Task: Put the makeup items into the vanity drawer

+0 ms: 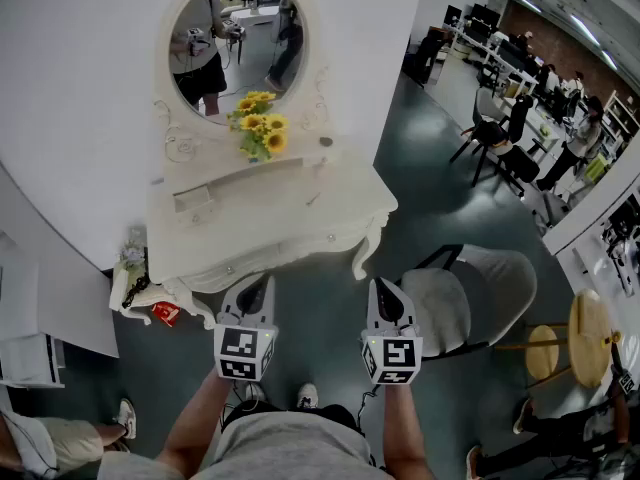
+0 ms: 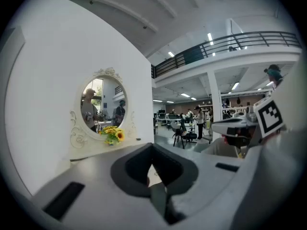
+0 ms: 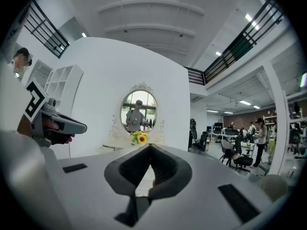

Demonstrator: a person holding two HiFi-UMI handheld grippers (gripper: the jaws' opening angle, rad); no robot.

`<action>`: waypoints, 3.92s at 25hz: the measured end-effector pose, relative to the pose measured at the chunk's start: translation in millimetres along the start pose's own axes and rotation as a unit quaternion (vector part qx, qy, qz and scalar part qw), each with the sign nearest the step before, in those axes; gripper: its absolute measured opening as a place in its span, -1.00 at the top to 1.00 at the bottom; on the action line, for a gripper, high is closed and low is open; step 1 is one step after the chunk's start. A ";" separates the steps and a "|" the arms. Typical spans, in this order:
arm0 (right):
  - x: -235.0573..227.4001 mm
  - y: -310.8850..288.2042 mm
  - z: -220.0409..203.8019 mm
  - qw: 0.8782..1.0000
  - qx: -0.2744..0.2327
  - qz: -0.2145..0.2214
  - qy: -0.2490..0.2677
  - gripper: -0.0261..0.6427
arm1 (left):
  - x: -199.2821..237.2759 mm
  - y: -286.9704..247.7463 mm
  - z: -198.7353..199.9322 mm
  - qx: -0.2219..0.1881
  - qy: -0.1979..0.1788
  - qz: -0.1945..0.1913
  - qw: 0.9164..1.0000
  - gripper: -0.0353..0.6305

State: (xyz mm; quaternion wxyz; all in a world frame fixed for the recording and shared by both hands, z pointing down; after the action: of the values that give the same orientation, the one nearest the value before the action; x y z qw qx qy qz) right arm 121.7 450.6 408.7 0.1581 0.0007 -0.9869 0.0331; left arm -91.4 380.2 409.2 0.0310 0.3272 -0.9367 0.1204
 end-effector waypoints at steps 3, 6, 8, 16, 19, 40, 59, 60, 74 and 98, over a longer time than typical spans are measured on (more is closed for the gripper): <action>-7.1 -0.6 -2.2 1.000 -0.001 -0.002 0.000 0.89 | -7.0 -5.7 2.6 -0.001 -0.003 -0.002 1.000 0.89; -16.4 -1.3 -5.3 1.000 0.000 -0.008 -0.005 0.88 | -14.4 -11.1 3.3 -0.002 -0.005 -0.004 1.000 0.89; -22.9 -1.4 -7.6 1.000 0.001 -0.011 -0.010 0.89 | -18.5 -15.1 3.1 -0.002 -0.005 -0.005 1.000 0.89; -34.1 -4.5 -17.6 1.000 -0.003 -0.003 0.001 0.89 | -27.6 -37.6 -2.9 0.005 0.006 -0.008 1.000 0.89; -38.1 -12.0 -21.5 1.000 0.002 0.000 0.003 0.88 | -30.3 -50.5 -2.2 0.006 0.003 -0.014 1.000 0.89; -94.3 -231.4 -42.6 1.000 0.025 0.013 -0.012 0.89 | 39.8 -266.0 37.4 0.040 0.014 -0.023 0.999 0.89; -92.5 -400.5 -59.0 0.996 0.054 0.068 -0.001 0.88 | 127.0 -385.2 42.6 0.064 0.048 0.014 0.997 0.89; -91.7 -407.2 -60.2 0.996 0.056 0.075 0.000 0.89 | 131.4 -386.9 40.5 0.067 0.053 0.021 0.996 0.89; -84.7 -509.8 -122.0 0.974 0.097 0.206 0.010 0.89 | 170.1 -419.0 -0.4 0.099 0.125 0.158 0.974 0.89; -32.8 -604.7 -256.9 0.895 0.178 0.407 0.035 0.37 | 170.2 -447.0 -78.7 0.137 0.185 0.300 0.926 0.89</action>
State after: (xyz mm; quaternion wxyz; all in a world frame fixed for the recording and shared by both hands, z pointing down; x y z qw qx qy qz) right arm 240.2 -136.2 681.3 0.1625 -0.3745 -0.8722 0.2696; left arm 51.0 -41.8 600.6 0.1213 0.0036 -0.9432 0.3093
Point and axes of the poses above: the fingertips, and each gripper's own axes: y backward along the fingers, x to its left, z out of its top, the point moved 3 cm from there along y, backward along the fingers, and after that the axes turned 13 degrees about y, right-handed, at the moved point
